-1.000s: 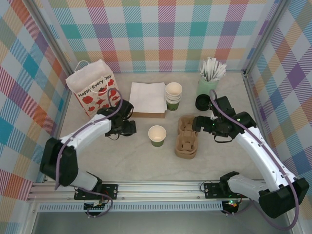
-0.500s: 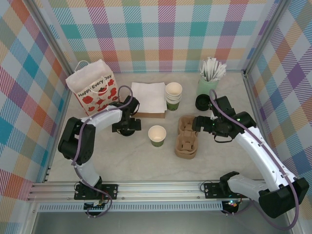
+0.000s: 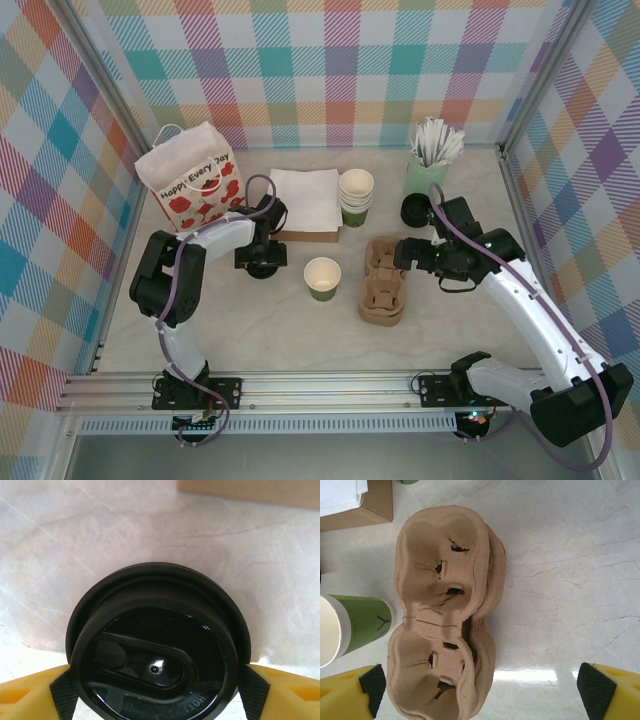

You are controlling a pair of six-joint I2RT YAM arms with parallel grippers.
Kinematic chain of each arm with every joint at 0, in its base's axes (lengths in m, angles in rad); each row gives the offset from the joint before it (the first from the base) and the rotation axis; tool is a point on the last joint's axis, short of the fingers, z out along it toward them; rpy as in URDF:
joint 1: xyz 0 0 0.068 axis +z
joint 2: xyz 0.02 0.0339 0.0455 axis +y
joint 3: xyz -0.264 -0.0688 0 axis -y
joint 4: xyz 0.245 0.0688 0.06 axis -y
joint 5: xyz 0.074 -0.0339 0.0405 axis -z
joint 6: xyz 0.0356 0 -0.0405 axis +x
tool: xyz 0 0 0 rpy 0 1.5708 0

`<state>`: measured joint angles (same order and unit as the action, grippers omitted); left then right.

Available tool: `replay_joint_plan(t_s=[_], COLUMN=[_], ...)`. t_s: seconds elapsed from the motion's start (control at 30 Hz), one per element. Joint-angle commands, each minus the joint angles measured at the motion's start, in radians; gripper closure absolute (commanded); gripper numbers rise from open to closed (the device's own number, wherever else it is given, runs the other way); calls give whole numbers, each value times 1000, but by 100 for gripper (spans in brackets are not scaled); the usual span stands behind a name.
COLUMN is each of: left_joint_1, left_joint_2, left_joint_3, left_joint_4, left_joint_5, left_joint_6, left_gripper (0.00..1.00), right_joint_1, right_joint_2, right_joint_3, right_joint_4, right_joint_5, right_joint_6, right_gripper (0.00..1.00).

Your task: Pack the takeout coffee

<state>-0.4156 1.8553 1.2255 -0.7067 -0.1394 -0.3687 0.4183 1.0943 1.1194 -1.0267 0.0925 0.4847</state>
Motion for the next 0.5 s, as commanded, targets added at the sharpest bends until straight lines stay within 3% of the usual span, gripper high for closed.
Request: replay_joint_plan(t_s=[0.0, 0.47], left_joint_1=[17, 17], left_joint_2=[26, 27], left_joint_3=[21, 16], left_joint_4=[-1, 1], left_joint_5=[4, 24], left_joint_6=[13, 32], left_gripper=[17, 25], right_joint_1=[-6, -6], right_joint_2=[7, 10], right_joint_3=[0, -7], right_joint_4=[-7, -4], right_joint_5=[-17, -22], right_joint_6=[-13, -9], right_gripper=[0, 0])
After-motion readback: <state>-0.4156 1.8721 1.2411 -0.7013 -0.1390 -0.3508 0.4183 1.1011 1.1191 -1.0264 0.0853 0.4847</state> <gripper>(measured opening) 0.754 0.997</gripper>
